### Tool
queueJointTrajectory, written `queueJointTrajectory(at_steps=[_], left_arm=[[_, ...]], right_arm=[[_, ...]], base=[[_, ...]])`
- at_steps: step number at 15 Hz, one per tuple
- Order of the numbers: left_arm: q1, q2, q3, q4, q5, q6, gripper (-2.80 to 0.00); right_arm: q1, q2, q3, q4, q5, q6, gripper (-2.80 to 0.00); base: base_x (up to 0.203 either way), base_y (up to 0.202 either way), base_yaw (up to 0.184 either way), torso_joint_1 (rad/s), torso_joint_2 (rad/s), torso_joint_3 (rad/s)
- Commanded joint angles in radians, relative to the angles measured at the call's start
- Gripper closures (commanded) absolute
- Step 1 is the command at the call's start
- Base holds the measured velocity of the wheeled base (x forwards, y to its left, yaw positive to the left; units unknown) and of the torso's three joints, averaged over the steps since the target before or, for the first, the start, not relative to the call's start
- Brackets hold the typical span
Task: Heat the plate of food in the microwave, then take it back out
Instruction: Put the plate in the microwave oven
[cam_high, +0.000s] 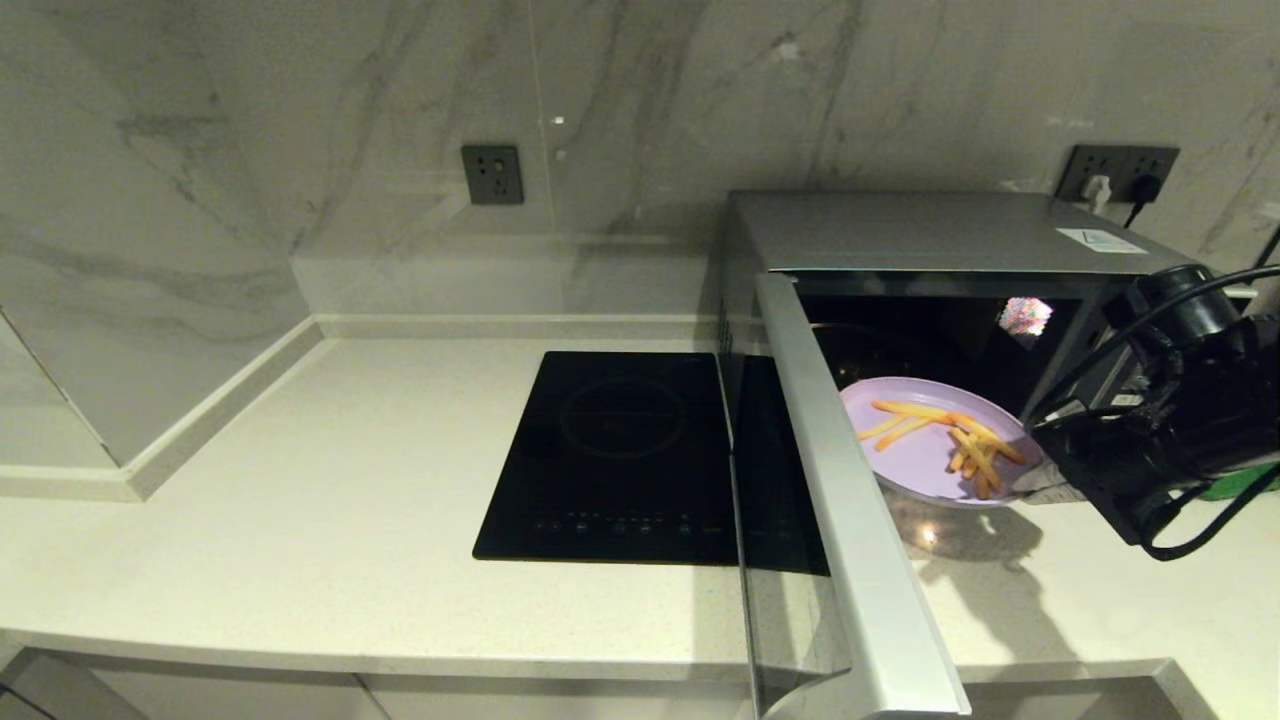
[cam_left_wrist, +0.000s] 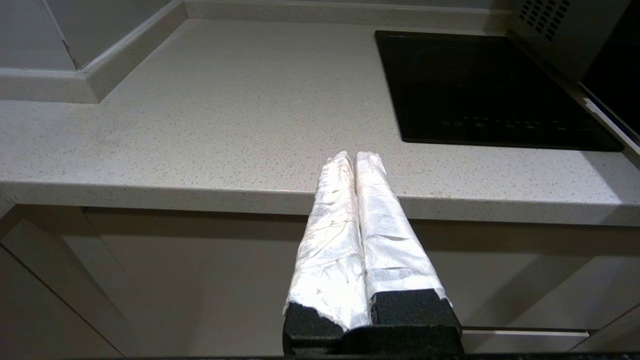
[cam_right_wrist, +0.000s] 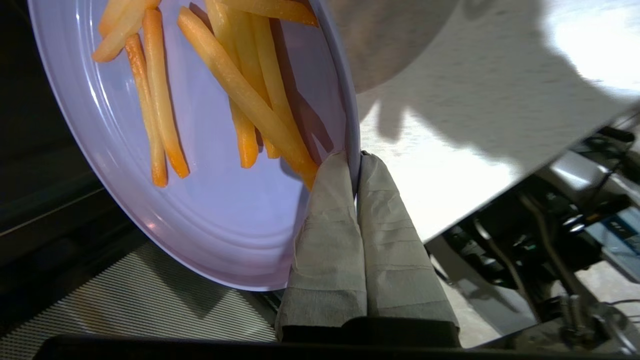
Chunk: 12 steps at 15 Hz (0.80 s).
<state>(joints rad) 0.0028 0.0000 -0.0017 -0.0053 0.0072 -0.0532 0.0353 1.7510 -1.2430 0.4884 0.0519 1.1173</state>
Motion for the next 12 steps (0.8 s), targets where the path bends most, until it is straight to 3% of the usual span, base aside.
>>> queueJointTrajectory(at_steps=[1, 12], left_arm=[[0.000, 0.000, 0.000, -0.001, 0.000, 0.000, 0.00], [0.000, 0.000, 0.000, -0.001, 0.000, 0.000, 0.00]], right_arm=[[0.026, 0.079, -0.060, 0.001, -0.001, 0.038, 0.00], [0.029, 0.237, -0.260, -0.022, -0.020, 0.041, 0.00]], base=[[0.000, 0.000, 0.000, 0.000, 0.00, 0.000], [0.000, 0.000, 0.000, 0.000, 0.00, 0.000]])
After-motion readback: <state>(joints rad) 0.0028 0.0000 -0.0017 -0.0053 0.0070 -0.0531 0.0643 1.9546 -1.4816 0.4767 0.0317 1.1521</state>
